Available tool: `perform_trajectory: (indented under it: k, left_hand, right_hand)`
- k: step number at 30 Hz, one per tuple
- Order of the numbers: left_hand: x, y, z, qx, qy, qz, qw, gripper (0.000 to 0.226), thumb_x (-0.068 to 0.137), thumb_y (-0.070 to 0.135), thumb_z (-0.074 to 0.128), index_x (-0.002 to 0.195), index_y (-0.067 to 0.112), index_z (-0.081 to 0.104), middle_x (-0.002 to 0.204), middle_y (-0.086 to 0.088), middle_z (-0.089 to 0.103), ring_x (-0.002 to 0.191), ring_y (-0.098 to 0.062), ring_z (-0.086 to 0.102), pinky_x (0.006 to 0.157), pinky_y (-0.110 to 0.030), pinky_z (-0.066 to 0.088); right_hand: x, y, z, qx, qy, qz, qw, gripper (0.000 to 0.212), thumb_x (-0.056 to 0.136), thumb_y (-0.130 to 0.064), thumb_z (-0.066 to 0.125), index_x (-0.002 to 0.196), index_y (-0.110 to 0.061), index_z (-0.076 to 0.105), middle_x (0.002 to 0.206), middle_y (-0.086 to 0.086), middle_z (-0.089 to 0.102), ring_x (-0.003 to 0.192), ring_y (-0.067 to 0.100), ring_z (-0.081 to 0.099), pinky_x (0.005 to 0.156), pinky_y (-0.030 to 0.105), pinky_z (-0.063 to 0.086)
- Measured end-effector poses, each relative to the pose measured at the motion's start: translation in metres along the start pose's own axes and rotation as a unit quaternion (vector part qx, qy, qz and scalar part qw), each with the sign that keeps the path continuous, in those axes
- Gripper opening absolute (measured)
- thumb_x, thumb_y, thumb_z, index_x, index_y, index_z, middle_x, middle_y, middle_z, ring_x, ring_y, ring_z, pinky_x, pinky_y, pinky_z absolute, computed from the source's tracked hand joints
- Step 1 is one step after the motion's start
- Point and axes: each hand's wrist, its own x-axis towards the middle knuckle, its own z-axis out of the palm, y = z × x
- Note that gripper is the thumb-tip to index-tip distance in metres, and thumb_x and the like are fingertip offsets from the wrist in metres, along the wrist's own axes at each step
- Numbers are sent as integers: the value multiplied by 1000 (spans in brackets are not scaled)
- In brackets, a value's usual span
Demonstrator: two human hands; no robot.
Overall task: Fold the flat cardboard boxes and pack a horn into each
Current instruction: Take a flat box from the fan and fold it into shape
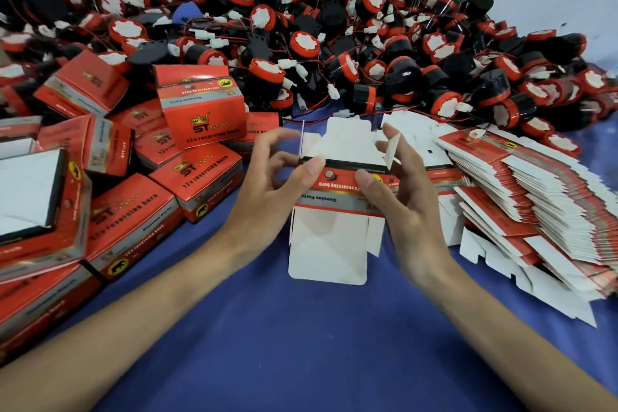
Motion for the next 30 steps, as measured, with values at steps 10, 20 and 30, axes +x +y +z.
perform_trajectory:
  k: [10, 20, 30]
  left_hand:
    - [-1, -1, 1, -3, 43, 51, 998, 33, 80, 25, 64, 107, 26, 46, 122, -12, 49, 102, -21, 63, 66, -23, 55]
    - [-2, 3, 1, -25, 59, 51, 997, 35, 77, 23, 72, 98, 20, 44, 95, 4, 59, 83, -9, 66, 63, -20, 54]
    - [-7, 2, 5, 48, 7, 30, 998, 14, 88, 29, 57, 96, 29, 68, 84, 0, 72, 77, -11, 66, 68, -24, 53]
  right_hand:
    - [-2, 3, 4, 64, 11, -4, 998, 54, 76, -31, 68, 125, -20, 49, 123, -6, 58, 114, 17, 57, 80, 30, 53]
    - [-1, 8, 6, 66, 48, 1, 997, 45, 73, -34, 70, 115, -34, 52, 117, -8, 61, 111, 12, 59, 84, 29, 52]
    - [-3, 3, 11, 118, 33, 49, 991, 16, 83, -26, 58, 88, -28, 73, 93, 7, 68, 86, 19, 65, 73, 29, 54]
